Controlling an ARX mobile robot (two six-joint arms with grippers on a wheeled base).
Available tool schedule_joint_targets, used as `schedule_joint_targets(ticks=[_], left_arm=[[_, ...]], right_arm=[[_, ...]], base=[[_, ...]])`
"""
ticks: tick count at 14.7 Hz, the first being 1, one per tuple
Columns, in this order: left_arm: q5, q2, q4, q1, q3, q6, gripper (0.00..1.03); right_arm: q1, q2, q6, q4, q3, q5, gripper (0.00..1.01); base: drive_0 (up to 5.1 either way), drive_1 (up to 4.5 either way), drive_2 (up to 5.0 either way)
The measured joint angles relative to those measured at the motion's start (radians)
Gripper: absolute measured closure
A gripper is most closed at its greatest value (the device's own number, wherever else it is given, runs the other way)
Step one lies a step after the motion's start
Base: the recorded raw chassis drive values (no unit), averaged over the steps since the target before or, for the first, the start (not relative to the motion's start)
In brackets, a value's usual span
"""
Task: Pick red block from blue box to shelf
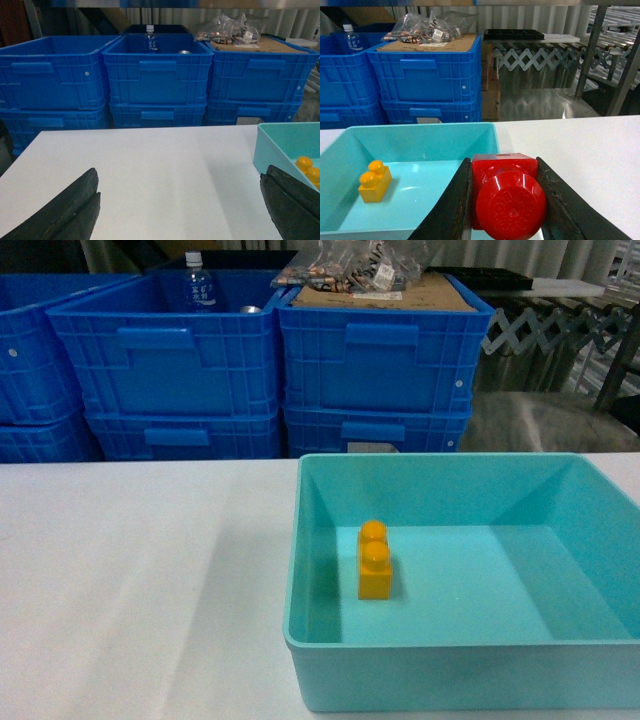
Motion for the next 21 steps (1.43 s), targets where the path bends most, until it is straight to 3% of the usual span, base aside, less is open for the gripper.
schedule_joint_targets(ticks=[4, 5, 11, 21], left_arm=[[0.0, 0.0, 0.0, 0.0, 0.0, 0.0, 0.05], [-0.001, 0.0, 0.0, 0.0, 0.0, 0.0, 0.05], [0.0, 0.0, 0.0, 0.0, 0.0, 0.0, 0.05], [0.0, 0.0, 0.001, 0.0, 0.0, 0.0, 0.05]], right_arm=[[0.0, -0.08, 0.0, -0.08, 0.0, 0.0, 0.73], [0.0, -0.215, 0.0, -0.262, 0.001, -0.002, 0.73], [0.0, -0.247, 0.0, -0.256, 0.0, -0.002, 0.73], [0.0, -0.247, 0.0, -0.256, 0.0, -0.002, 0.73]], base=[[0.0, 0.0, 0.0], [0.0, 0.0, 0.0], [0.0, 0.0, 0.0], [-1.7, -1.68, -1.7]])
